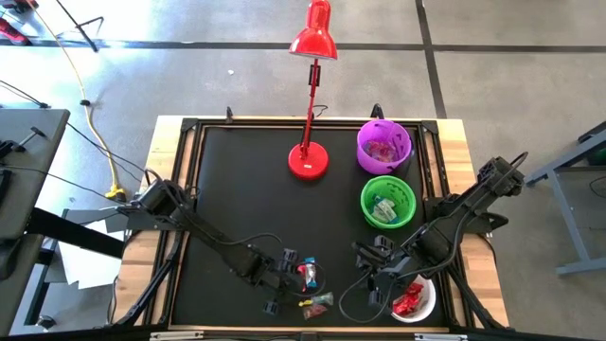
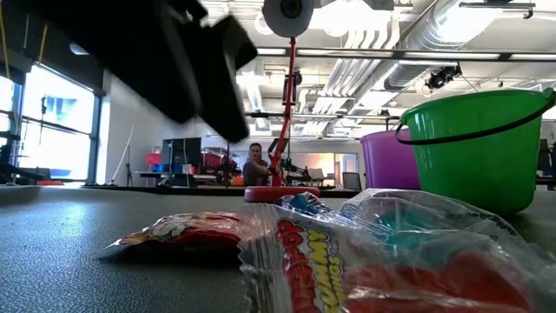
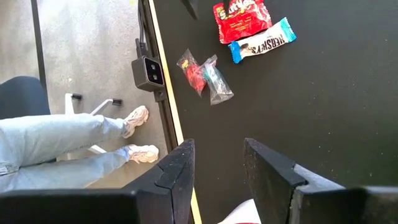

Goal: Organize candy in baskets
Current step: Put the red candy into the white bucket

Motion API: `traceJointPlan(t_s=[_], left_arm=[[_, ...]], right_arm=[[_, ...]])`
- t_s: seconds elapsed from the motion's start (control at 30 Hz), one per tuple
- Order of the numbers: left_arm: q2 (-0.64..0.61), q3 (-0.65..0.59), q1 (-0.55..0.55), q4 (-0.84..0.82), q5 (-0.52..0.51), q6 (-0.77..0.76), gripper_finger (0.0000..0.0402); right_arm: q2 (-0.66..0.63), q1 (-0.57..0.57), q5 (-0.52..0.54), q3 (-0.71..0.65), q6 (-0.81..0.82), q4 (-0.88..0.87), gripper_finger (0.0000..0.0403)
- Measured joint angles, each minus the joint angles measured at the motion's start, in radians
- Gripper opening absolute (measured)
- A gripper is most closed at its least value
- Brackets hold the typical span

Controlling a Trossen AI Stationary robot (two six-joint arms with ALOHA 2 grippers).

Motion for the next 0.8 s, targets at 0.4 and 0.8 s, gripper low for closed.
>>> traceJointPlan(t_s=[0.4, 0.8], left_arm=[[0.116, 0.002, 0.008, -0.020, -0.069, -0.004, 0.0192], [0.155, 0.004, 0.010, -0.028, -0.100, -0.055, 0.0179]], right_arm=[[0.000, 0.002, -0.015, 0.000, 0.000, -0.004, 0.0133], [0.000, 0.002, -0.015, 0.000, 0.000, -0.004, 0.0133]])
